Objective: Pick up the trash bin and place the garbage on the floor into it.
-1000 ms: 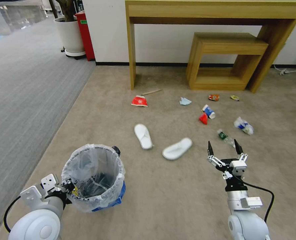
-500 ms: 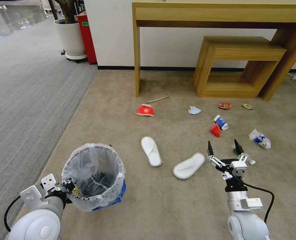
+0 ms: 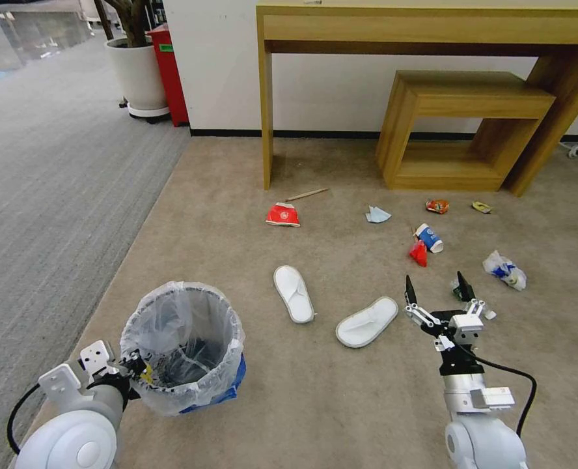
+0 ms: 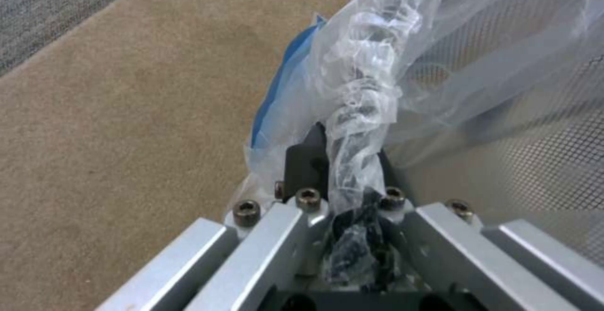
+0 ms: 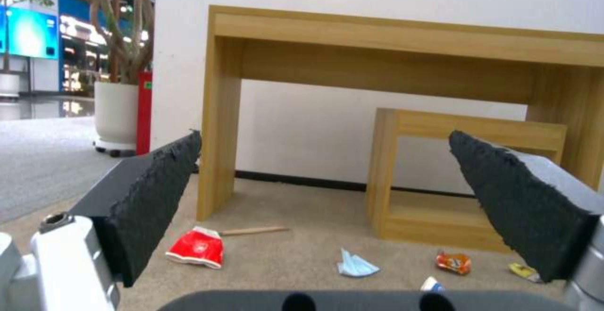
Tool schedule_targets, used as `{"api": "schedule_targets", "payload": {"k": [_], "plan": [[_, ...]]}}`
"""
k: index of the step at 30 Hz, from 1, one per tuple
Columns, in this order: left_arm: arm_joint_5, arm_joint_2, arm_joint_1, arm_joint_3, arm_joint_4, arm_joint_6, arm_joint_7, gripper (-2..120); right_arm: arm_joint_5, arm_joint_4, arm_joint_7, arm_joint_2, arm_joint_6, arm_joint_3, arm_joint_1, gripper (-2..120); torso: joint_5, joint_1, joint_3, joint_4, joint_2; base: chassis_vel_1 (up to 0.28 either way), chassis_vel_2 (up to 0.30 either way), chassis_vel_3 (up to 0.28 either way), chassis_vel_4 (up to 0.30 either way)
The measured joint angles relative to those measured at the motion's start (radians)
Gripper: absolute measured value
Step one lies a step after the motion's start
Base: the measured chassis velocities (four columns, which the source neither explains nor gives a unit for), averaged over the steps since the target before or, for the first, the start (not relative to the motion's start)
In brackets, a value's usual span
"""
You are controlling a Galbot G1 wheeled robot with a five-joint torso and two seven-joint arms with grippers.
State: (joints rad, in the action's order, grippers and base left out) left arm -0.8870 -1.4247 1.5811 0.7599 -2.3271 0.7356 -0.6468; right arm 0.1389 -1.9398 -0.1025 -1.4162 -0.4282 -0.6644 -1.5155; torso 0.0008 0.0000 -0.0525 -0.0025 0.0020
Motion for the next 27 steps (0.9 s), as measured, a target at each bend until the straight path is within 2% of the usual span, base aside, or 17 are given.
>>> {"api": "schedule_targets", "payload": {"k": [10, 24, 27], "plan": [[0.004, -0.006, 0.001, -0.003, -0.004, 0.000, 0.001, 1, 0.000, 0.002, -0.001, 0.001, -0.001, -0.001, 0.003, 100, 0.0000, 0.000, 0.000, 0.0001, 0.000, -0.042, 0.041, 0.041, -0.037], [0.015, -0.012, 0.004, -0.007, -0.005, 0.000, 0.001, 1, 0.012, 0.011, 0.003, 0.008, -0.006, 0.007, 0.005, 100, 0.0002, 0.000, 0.000, 0.0001, 0.000, -0.231, 0.213, 0.227, -0.228], [0.017, -0.012, 0.005, -0.007, -0.005, -0.001, 0.002, 1, 0.019, 0.008, 0.014, 0.014, 0.026, 0.016, 0.000, 100, 0.0003, 0.000, -0.001, 0.0000, 0.000, -0.126, 0.155, 0.145, -0.149]]}}
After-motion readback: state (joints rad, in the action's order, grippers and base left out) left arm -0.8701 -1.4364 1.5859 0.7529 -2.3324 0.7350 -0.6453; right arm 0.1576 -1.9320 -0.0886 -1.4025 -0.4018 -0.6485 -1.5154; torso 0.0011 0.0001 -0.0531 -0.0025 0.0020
